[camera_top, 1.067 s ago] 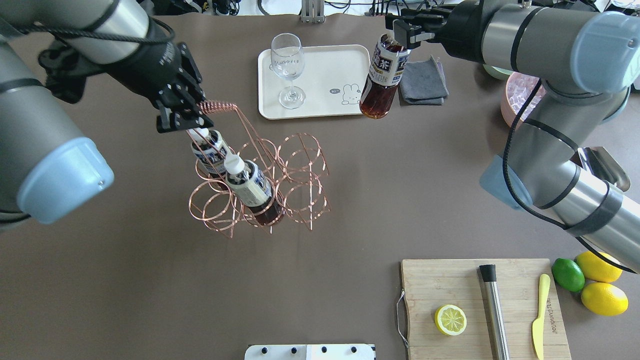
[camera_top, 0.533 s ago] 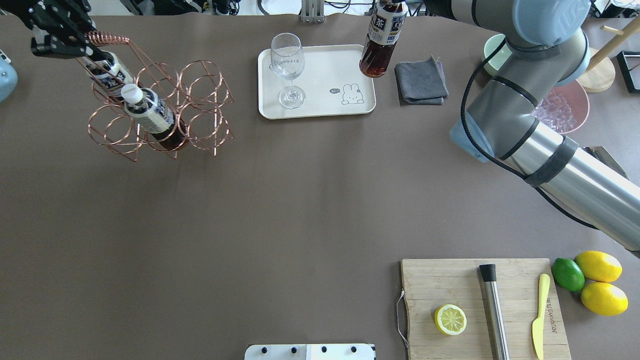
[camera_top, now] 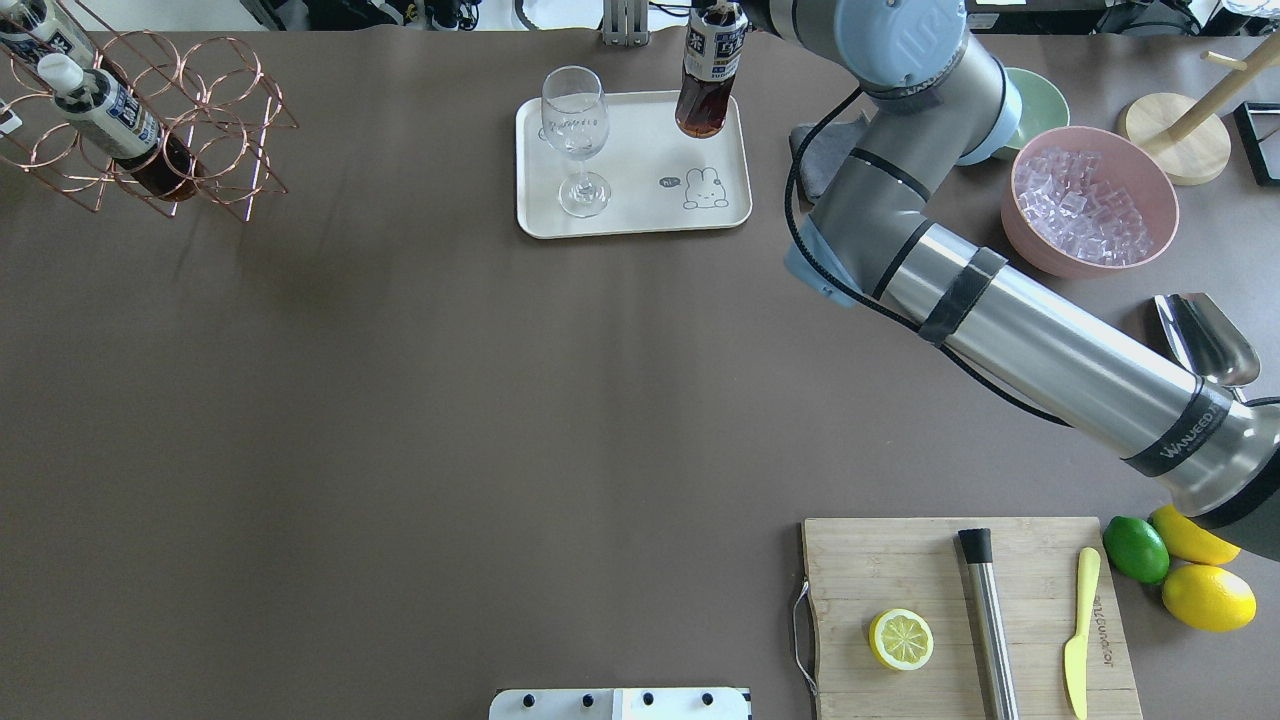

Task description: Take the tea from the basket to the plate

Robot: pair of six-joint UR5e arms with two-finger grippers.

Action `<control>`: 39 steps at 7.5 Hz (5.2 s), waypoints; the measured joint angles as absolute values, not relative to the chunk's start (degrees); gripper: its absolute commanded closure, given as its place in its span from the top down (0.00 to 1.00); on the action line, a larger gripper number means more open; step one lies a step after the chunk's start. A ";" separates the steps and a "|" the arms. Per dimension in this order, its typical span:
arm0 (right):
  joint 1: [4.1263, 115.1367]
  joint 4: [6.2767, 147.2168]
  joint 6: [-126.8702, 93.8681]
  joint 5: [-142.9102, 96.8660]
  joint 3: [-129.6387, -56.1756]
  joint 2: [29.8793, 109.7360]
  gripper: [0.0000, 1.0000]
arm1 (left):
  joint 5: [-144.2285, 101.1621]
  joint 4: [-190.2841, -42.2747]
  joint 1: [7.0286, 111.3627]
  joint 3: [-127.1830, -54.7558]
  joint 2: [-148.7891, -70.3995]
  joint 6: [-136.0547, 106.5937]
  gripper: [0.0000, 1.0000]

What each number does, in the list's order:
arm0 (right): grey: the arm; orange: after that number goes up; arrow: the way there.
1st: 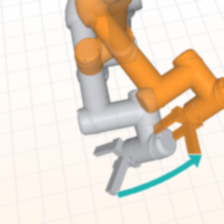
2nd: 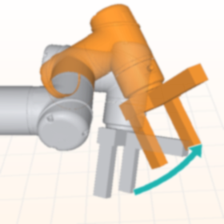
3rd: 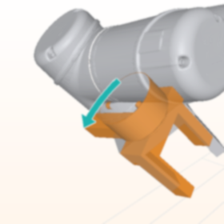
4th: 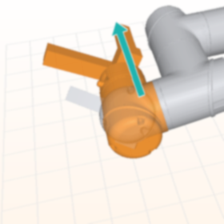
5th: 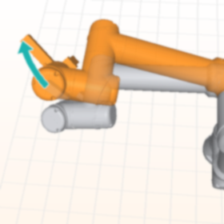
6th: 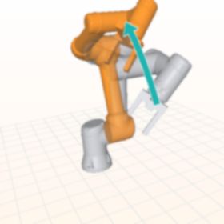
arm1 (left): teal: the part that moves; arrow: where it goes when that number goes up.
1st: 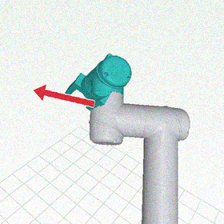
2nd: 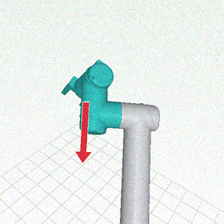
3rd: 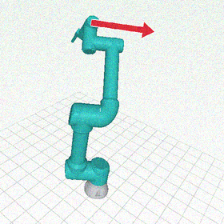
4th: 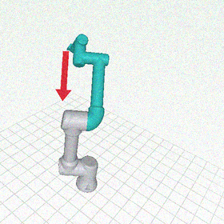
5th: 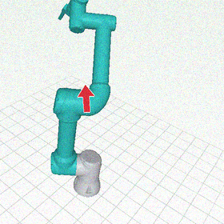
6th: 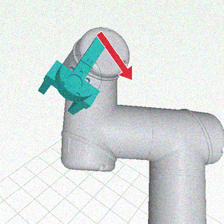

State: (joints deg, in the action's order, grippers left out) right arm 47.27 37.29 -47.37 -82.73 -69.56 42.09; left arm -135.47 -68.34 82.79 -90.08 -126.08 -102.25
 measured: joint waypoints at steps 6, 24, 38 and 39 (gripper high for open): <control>42.92 33.99 -47.12 -77.43 -69.45 44.24 0.00 | -135.25 -84.13 86.06 -72.43 -127.41 -96.42 0.99; 53.61 31.65 -47.89 -100.48 -80.22 58.23 1.00 | -133.84 -70.43 91.29 -103.80 -89.44 9.24 0.99; 82.62 95.01 -2.36 -137.96 -82.95 82.81 0.99 | -133.98 -74.69 85.70 -100.62 -90.17 9.22 0.99; 85.35 97.96 0.52 -137.07 -83.20 82.78 0.99 | -134.00 -74.66 85.70 -100.64 -90.14 9.23 0.99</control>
State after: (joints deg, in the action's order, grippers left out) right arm 85.35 97.96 0.52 -137.07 -83.20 82.78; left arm -134.00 -74.66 85.70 -100.64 -90.14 9.23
